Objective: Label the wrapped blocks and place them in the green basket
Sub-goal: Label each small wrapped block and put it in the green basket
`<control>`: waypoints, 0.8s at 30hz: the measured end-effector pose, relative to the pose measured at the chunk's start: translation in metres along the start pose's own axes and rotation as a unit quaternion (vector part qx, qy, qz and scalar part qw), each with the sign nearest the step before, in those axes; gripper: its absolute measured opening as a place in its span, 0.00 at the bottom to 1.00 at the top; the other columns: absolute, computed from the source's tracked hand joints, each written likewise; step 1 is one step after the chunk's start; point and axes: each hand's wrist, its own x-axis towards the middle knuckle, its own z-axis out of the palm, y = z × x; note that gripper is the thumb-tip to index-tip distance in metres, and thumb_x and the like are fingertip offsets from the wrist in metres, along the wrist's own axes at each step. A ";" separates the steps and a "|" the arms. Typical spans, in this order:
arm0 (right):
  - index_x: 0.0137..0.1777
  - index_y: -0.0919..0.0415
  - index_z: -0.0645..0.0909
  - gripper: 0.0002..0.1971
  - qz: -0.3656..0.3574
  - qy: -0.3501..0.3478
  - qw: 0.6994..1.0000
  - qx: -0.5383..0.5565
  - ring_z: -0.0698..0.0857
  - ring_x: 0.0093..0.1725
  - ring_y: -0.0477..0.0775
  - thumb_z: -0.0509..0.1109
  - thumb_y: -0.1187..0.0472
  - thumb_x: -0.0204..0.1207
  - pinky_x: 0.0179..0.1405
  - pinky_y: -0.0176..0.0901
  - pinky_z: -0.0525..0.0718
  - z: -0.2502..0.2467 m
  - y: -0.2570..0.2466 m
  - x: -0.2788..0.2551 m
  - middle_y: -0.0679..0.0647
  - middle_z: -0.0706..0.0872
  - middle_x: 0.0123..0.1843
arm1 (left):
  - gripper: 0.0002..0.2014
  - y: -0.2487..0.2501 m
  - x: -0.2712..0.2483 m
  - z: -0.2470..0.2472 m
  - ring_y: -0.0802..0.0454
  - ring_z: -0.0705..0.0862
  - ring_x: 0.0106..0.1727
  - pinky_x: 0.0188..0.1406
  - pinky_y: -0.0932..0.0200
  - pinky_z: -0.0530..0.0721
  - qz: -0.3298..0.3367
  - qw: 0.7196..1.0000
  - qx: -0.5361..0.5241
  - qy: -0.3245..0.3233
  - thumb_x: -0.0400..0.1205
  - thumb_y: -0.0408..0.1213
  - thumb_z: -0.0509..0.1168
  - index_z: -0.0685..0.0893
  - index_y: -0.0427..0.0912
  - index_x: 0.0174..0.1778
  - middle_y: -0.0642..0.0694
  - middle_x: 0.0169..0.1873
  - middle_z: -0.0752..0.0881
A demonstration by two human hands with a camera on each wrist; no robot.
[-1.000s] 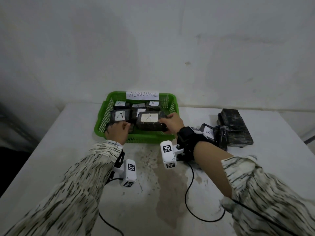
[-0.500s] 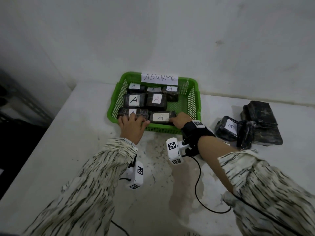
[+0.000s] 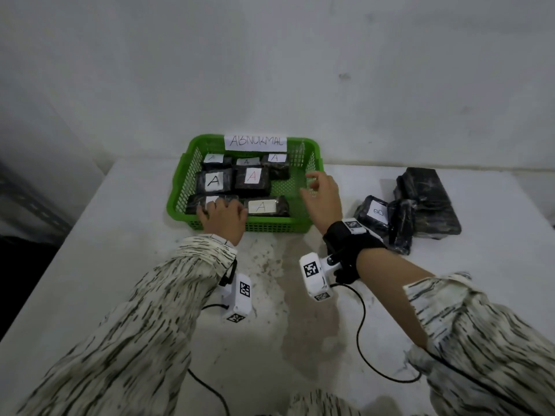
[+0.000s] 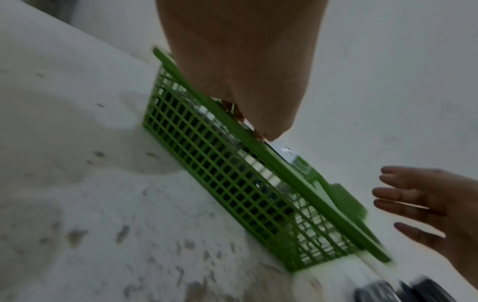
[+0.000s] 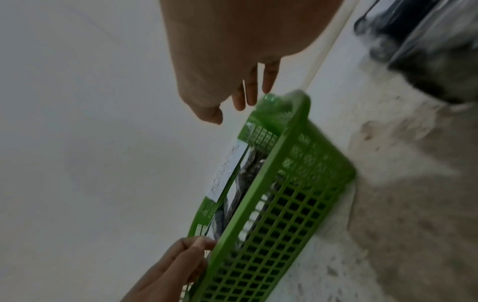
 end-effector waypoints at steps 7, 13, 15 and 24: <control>0.68 0.59 0.75 0.20 0.115 0.116 0.980 -0.111 0.71 0.67 0.65 0.67 0.60 0.76 0.62 0.51 0.69 -0.081 0.053 -0.013 0.63 0.75 0.66 | 0.21 0.113 -0.026 0.017 0.42 0.67 0.72 0.77 0.47 0.56 0.175 0.981 -0.083 -0.024 0.85 0.49 0.56 0.72 0.47 0.72 0.40 0.68 0.73; 0.74 0.58 0.67 0.28 0.266 0.089 0.942 -0.184 0.65 0.72 0.68 0.69 0.55 0.76 0.70 0.58 0.67 -0.115 0.104 -0.028 0.67 0.66 0.73 | 0.34 0.169 -0.039 0.040 0.43 0.47 0.83 0.79 0.41 0.40 0.169 0.978 -0.036 -0.116 0.84 0.55 0.52 0.48 0.45 0.83 0.40 0.83 0.47; 0.75 0.58 0.65 0.30 0.287 0.079 0.938 -0.180 0.65 0.73 0.69 0.71 0.56 0.75 0.69 0.60 0.69 -0.117 0.115 -0.030 0.66 0.64 0.74 | 0.37 0.167 -0.040 0.047 0.43 0.44 0.84 0.79 0.41 0.38 0.175 0.976 0.011 -0.126 0.84 0.58 0.49 0.45 0.43 0.83 0.40 0.83 0.42; 0.75 0.65 0.57 0.37 0.357 0.058 0.931 -0.053 0.77 0.66 0.73 0.74 0.60 0.72 0.61 0.59 0.77 -0.112 0.143 -0.025 0.72 0.74 0.69 | 0.42 0.168 -0.036 0.037 0.38 0.62 0.80 0.76 0.34 0.58 0.191 0.972 0.043 -0.127 0.78 0.68 0.36 0.62 0.42 0.80 0.35 0.81 0.58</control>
